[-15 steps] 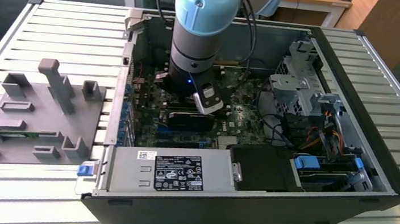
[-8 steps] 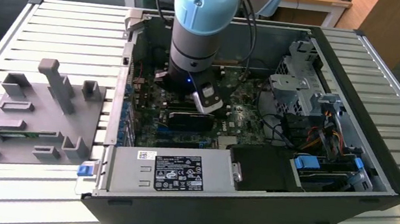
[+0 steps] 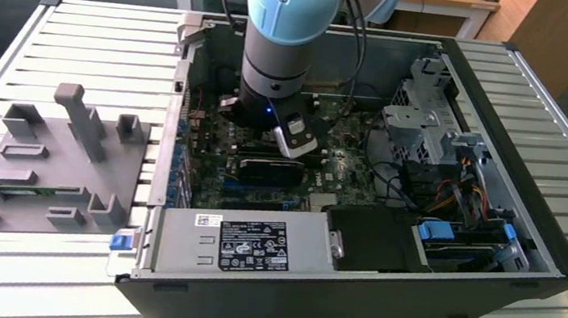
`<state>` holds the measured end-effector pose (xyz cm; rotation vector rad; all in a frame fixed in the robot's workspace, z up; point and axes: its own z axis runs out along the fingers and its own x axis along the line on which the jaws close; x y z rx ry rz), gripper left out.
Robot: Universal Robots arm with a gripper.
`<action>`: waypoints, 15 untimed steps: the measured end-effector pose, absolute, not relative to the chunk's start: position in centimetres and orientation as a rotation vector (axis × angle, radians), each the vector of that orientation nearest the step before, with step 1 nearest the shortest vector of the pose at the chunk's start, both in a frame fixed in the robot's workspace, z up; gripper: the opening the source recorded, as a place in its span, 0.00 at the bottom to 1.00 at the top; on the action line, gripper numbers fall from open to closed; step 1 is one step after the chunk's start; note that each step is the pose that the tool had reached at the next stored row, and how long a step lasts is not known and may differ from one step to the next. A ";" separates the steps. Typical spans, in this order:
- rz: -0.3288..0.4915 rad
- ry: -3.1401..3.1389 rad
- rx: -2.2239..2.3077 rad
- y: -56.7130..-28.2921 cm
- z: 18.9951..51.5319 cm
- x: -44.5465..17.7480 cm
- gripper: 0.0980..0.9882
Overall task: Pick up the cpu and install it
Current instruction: 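Install the second cpu locking lever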
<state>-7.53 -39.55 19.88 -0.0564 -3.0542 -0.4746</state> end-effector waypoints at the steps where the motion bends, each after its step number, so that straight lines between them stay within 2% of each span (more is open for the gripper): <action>1: -0.479 -3.054 -0.056 -39.5 20.1 -7.5 0.01; 15: -0.501 -3.050 -0.056 -39.5 24.7 -7.5 0.01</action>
